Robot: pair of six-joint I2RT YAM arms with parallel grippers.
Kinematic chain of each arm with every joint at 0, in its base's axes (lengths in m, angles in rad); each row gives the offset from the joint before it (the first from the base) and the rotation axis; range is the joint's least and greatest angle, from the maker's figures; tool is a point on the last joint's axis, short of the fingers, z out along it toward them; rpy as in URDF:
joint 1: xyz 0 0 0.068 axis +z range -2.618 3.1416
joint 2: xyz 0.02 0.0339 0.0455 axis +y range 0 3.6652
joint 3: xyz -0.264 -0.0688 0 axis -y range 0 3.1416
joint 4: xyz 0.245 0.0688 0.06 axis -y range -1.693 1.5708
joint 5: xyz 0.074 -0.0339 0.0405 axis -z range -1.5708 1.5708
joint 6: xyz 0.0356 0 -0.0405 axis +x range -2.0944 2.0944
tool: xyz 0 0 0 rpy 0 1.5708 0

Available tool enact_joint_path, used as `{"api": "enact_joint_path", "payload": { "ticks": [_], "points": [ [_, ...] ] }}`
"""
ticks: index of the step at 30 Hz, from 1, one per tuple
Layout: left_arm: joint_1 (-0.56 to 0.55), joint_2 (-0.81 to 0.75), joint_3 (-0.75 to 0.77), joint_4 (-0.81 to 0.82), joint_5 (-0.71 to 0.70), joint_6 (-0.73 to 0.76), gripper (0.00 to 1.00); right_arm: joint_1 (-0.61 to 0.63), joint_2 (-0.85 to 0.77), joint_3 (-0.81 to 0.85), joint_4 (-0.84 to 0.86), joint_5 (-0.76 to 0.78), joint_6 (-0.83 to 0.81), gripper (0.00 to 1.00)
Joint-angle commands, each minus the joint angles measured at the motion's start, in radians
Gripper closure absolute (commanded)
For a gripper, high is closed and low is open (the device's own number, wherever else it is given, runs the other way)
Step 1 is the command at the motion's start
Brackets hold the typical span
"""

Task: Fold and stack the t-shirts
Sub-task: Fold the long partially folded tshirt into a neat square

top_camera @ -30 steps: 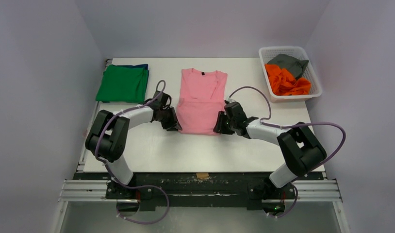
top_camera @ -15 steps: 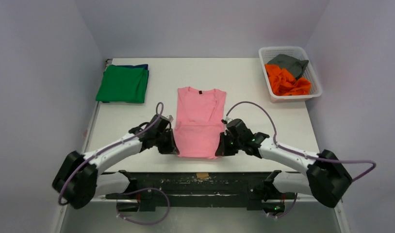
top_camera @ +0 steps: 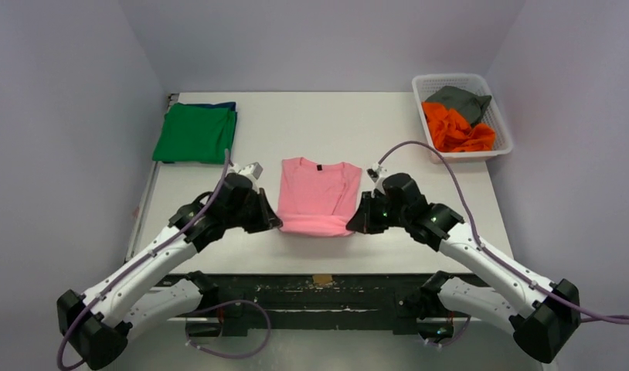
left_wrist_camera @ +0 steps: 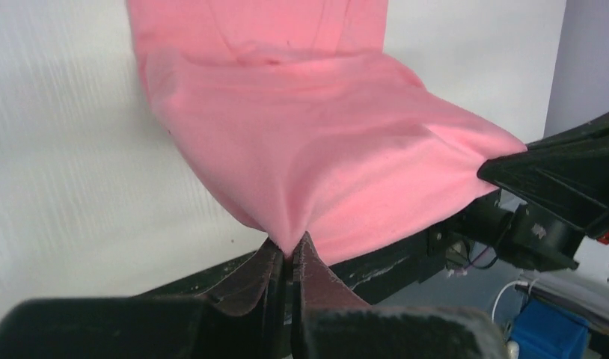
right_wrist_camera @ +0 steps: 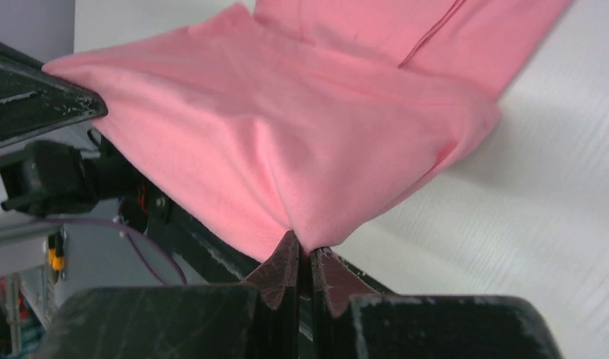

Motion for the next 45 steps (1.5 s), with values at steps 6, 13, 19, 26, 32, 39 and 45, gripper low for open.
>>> {"api": "enact_joint_path", "payload": {
  "ticks": [6, 13, 19, 26, 32, 39, 45],
  "points": [
    [0.223, 0.357, 0.303, 0.090, 0.001, 0.141, 1.00, -0.270, 0.191, 0.127, 0.165, -0.009, -0.079, 1.00],
    [0.304, 0.669, 0.545, 0.075, 0.038, 0.197, 1.00, -0.403, 0.427, 0.242, 0.290, -0.104, -0.098, 1.00],
    [0.343, 0.911, 0.725, 0.046, 0.012, 0.228, 0.97, -0.478, 0.704, 0.393, 0.329, -0.094, -0.128, 0.93],
    [0.376, 1.151, 0.996, -0.099, 0.060, 0.258, 0.16, -0.498, 0.963, 0.698, 0.165, 0.017, -0.183, 0.16],
    [0.375, 1.025, 0.803, -0.005, 0.065, 0.264, 0.00, -0.491, 0.783, 0.538, 0.249, 0.067, -0.186, 0.12],
    [0.375, 1.026, 0.738, 0.032, 0.069, 0.288, 0.00, -0.421, 0.791, 0.537, 0.339, -0.075, -0.422, 0.16],
    [0.402, 1.119, 0.817, 0.051, 0.105, 0.345, 0.15, -0.417, 0.960, 0.660, 0.280, -0.197, -0.581, 0.24]
  ]
}}
